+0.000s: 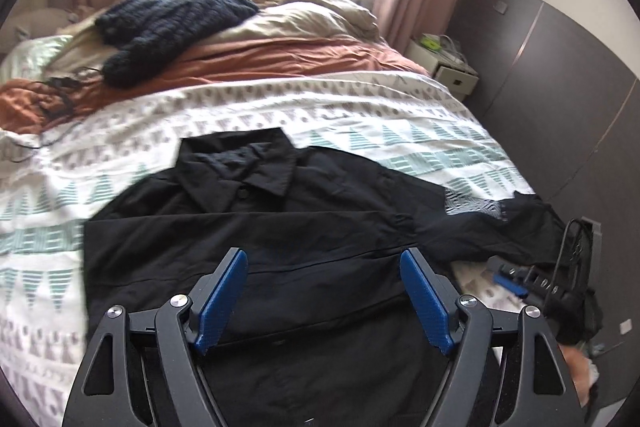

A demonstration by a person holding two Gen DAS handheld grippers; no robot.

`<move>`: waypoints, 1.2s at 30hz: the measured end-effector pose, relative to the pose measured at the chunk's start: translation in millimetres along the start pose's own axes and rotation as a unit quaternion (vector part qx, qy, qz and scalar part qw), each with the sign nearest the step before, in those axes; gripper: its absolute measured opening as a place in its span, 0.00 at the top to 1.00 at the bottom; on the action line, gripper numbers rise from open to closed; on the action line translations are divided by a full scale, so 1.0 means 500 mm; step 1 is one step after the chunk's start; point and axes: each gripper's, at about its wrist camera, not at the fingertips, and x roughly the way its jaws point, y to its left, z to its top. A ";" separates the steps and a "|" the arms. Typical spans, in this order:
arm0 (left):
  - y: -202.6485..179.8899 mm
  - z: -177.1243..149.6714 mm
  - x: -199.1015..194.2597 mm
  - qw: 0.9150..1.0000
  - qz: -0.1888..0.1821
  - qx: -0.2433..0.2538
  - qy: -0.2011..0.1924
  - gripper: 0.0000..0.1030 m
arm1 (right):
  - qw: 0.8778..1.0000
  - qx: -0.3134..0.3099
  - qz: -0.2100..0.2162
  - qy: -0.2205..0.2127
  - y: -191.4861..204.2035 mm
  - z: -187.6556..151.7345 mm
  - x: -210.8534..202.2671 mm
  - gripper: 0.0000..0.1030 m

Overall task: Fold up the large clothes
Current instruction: 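Reach the right tool to the other sleeve cuff and close on it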

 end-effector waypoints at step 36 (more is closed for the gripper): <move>0.234 -0.196 0.046 0.991 0.083 -0.100 0.034 0.23 | 0.952 0.217 -0.037 -0.213 -0.291 0.039 -0.082 0.94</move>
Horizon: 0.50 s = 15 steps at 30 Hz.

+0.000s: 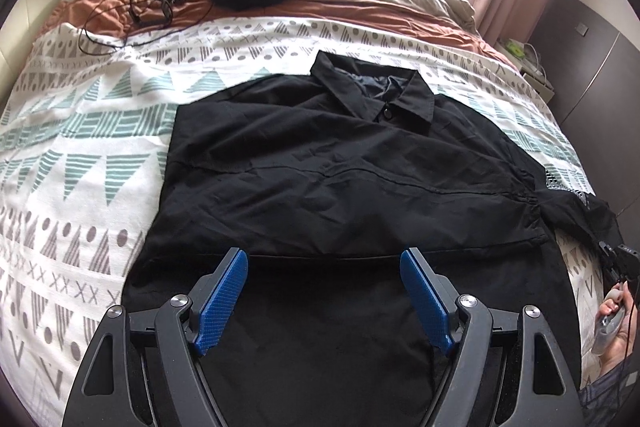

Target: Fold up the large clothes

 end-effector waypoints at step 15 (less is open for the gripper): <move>0.118 -0.012 -0.107 0.998 0.012 -0.039 -0.055 0.23 | 0.963 -0.183 0.192 -0.039 0.293 -0.067 -0.165 0.96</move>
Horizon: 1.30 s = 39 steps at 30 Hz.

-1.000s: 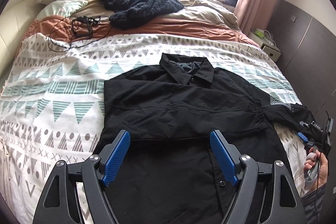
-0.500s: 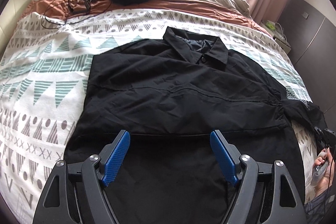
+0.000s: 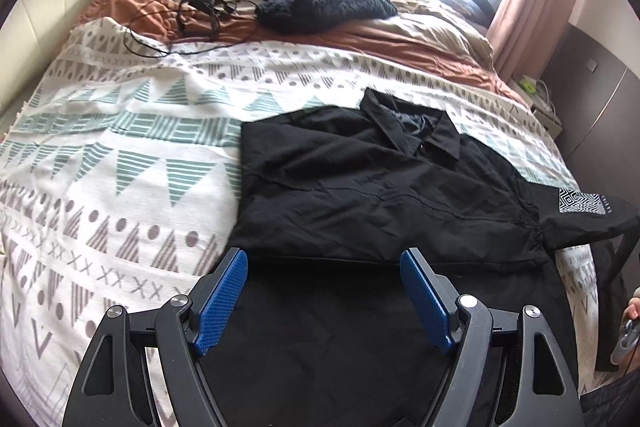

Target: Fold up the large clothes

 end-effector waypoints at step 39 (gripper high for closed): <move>0.166 -0.042 0.007 0.996 -0.031 -0.087 -0.006 0.23 | 0.925 -0.071 0.014 0.374 0.209 -0.491 0.270 0.34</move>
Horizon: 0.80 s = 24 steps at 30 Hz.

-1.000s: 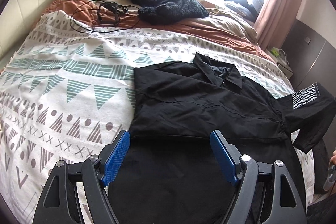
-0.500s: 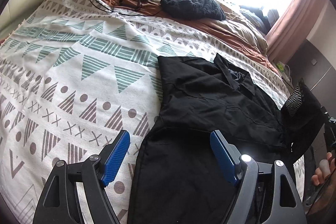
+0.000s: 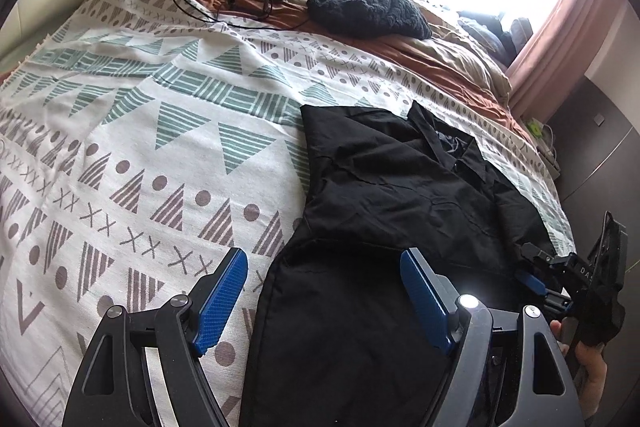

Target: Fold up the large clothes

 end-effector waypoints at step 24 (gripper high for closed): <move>0.015 0.011 -0.020 1.000 0.015 -0.006 -0.013 0.23 | 0.956 0.254 -0.051 -0.136 -0.243 -0.062 -0.172 0.95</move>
